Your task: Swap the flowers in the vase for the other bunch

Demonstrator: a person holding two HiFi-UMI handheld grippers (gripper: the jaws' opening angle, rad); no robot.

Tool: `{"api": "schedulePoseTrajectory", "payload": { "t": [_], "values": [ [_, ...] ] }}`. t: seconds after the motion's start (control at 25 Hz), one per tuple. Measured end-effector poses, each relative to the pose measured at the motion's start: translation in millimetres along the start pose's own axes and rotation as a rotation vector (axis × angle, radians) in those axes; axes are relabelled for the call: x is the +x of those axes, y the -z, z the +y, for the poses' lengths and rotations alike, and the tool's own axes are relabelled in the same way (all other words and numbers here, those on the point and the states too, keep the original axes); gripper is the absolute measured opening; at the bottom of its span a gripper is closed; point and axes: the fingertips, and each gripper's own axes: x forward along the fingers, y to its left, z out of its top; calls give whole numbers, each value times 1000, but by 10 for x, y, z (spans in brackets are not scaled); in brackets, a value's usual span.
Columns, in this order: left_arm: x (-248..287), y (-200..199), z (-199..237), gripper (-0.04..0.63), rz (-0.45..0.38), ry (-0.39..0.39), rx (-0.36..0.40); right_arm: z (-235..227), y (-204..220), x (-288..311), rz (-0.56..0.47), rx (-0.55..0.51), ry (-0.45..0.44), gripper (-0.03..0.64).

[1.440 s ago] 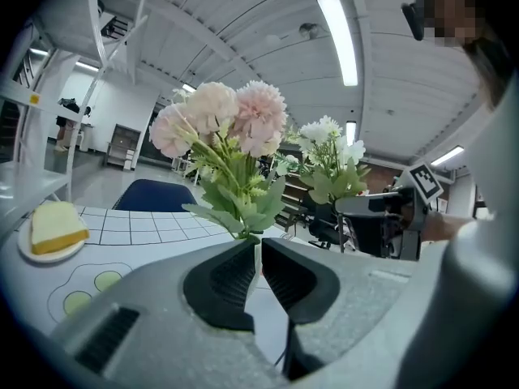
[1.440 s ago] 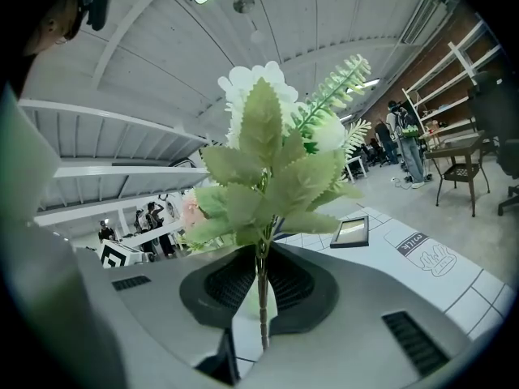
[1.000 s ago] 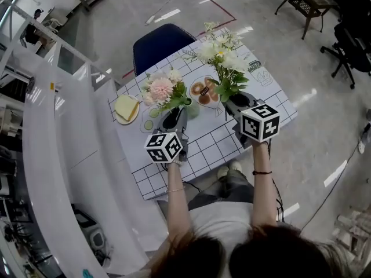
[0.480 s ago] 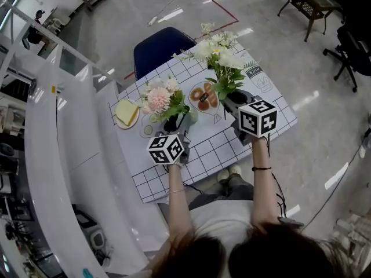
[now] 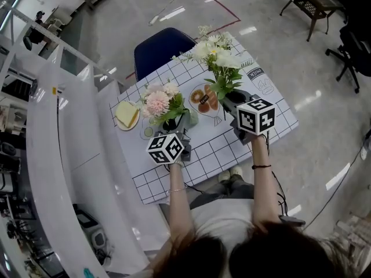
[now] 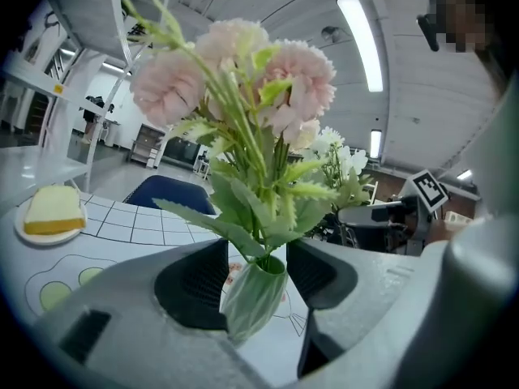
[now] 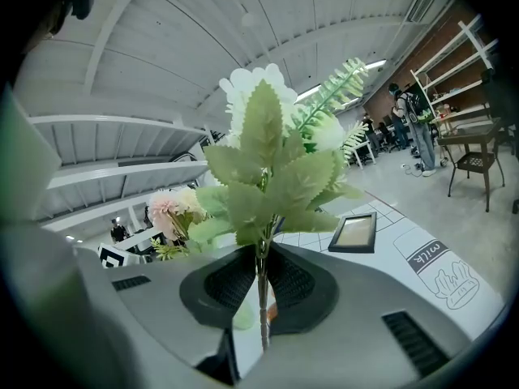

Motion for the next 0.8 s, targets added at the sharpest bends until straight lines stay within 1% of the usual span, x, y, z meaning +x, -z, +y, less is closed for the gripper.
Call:
{"api": "schedulePoseTrajectory", "payload": {
  "t": [0.08,0.24,0.4,0.48,0.56,0.68,0.8],
  "values": [
    [21,-1,-4,214,-13,0,-11,-19,9,12,2,4,-2,43],
    [65,3,-21,213,-18,-8,2,-49,36,18,6,16,-5,43],
    [79,-19,12,212,-44,-23,-21,-71,77,23,17,21,-10,43],
    [93,-2,8,209,-37,-24,-8,-83,81,21,18,23,-12,43],
    [110,11,1,189,-28,-26,14,-96,74,20,16,25,-13,43],
    [120,-4,-8,141,-35,-25,21,-109,63,15,13,25,-13,43],
    [124,-18,-16,126,-38,-24,28,-119,68,10,15,28,-14,43]
  ]
}}
